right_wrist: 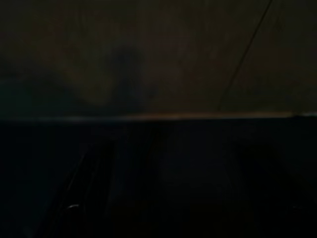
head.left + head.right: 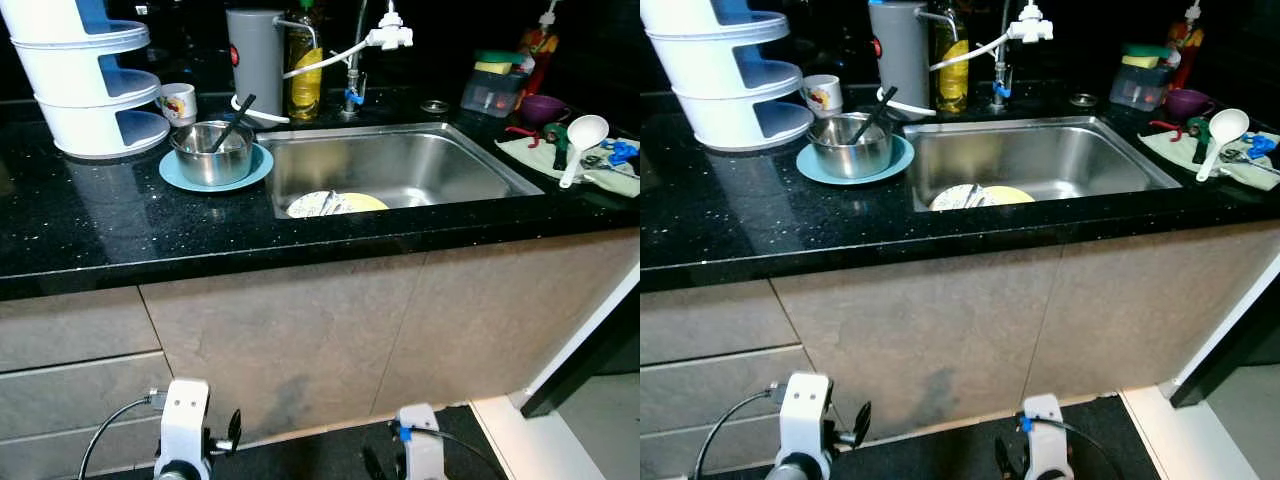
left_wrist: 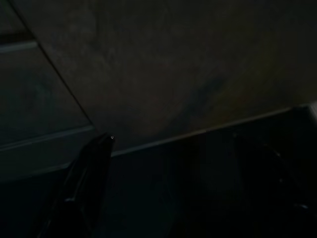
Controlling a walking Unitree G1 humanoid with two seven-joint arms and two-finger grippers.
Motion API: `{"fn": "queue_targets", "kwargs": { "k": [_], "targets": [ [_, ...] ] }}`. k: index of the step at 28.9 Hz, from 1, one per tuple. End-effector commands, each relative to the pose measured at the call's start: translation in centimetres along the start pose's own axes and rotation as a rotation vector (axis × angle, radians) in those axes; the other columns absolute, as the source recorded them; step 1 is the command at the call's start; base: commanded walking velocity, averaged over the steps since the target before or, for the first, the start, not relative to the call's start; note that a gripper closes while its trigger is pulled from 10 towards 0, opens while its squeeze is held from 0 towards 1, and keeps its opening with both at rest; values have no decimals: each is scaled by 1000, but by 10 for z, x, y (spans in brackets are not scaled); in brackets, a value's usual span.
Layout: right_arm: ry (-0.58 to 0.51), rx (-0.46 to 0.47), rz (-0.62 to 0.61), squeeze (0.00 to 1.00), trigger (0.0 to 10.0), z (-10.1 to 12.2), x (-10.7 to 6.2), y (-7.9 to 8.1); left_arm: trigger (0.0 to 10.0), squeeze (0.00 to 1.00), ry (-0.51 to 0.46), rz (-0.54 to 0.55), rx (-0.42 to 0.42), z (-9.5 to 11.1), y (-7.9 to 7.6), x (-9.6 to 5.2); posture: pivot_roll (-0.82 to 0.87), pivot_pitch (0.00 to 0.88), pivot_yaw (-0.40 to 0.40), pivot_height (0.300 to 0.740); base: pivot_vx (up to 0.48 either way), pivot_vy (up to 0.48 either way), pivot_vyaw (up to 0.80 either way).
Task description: Kitchen organization
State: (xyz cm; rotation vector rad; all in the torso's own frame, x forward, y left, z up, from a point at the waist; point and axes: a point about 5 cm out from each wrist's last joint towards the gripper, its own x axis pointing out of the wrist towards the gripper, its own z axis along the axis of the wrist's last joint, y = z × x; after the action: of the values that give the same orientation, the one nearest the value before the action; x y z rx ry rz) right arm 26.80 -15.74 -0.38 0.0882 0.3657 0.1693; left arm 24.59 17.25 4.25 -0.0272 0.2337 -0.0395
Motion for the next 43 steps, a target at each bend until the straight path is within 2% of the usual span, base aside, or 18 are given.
{"fn": "queue_targets", "kwargs": {
  "k": [1, 3, 4, 5, 7, 12, 18, 19, 20, 22, 27, 29, 30, 32, 35, 39, 41, 43],
  "targets": [
    [-85, 111, -1, 0, 10000, 22, 2, 0, 10000, 0, -59, -43, -106, 19, 3, -3, 22, 213, -39, 740, 0, 0, 0],
    [-179, 120, 50, 0, 10000, 49, 3, 5, 10000, 0, -142, -64, -103, 38, 4, -7, 21, 214, -36, 740, 0, 0, 0],
    [-179, 120, 50, 0, 10000, 49, 3, 5, 10000, 0, -142, -64, -103, 38, 4, -7, 21, 214, -36, 740, 0, 0, 0],
    [-219, 125, 92, 0, 10000, 64, 2, 10, 10000, 0, -191, -74, -62, 49, 2, -8, 22, 216, -34, 740, 0, 0, 0],
    [-278, 137, 205, 0, 10000, 89, -3, 20, 10000, 0, -276, -261, -88, 71, -11, -13, 26, 215, -31, 740, 0, 0, 0],
    [-293, 95, 497, 0, 10000, 121, -23, 37, 10000, 0, -325, -208, -174, 102, -7, -12, 32, 216, -26, 740, 0, 0, 0],
    [-421, 143, 643, 0, 10000, 173, -41, 43, 10000, 0, -387, -225, -283, 142, -5, -12, 35, 215, -22, 740, 0, 0, 0],
    [-467, 168, 661, 0, 10000, 189, -44, 45, 10000, 0, -438, -228, -280, 156, -2, -12, 35, 208, -20, 740, 0, 0, 0],
    [-467, 168, 661, 0, 10000, 189, -44, 45, 10000, 0, -438, -228, -280, 156, -2, -12, 35, 208, -20, 740, 0, 0, 0],
    [-604, 218, 715, 0, 10000, 234, -55, 48, 10000, 0, -567, -182, -192, 195, 10, -9, 37, 197, -18, 740, 0, 0, 0],
    [-724, 246, 675, 0, 10000, 271, -59, 44, 10000, 0, -670, -128, -83, 232, 21, -11, 40, 190, -14, 740, 0, 0, 0],
    [-757, 242, 501, 0, 10000, 282, -49, 34, 10000, 0, -570, -84, 60, 235, 27, -3, 44, 181, -10, 740, 0, 0, 0],
    [-757, 242, 501, 0, 10000, 282, -49, 34, 10000, 0, -570, -84, 60, 235, 27, -3, 44, 181, -10, 740, 0, 0, 0],
    [-733, 186, 275, 0, 10000, 282, -36, 20, 10000, 0, -486, 16, 184, 234, 37, 5, 49, 173, -5, 740, 0, 0, 0],
    [-722, 108, 166, 0, 10000, 280, -33, 14, 10000, 0, -478, 72, 49, 236, 43, 9, 49, 166, 5, 740, 0, 0, 0],
    [-733, 18, 149, 0, 10000, 284, -33, 25, 10000, 0, -493, 31, 109, 237, 31, 15, 49, 163, 10, 740, 0, 0, 0],
    [-727, -64, 139, 0, 10000, 284, -27, 35, 10000, 0, -483, 68, 91, 239, 30, 20, 48, 172, 18, 740, 0, 0, 0],
    [-727, -76, 134, 0, 10000, 284, -26, 37, 10000, 0, -481, 72, 92, 239, 30, 20, 48, 172, 18, 740, 0, 0, 0]
  ]
}}
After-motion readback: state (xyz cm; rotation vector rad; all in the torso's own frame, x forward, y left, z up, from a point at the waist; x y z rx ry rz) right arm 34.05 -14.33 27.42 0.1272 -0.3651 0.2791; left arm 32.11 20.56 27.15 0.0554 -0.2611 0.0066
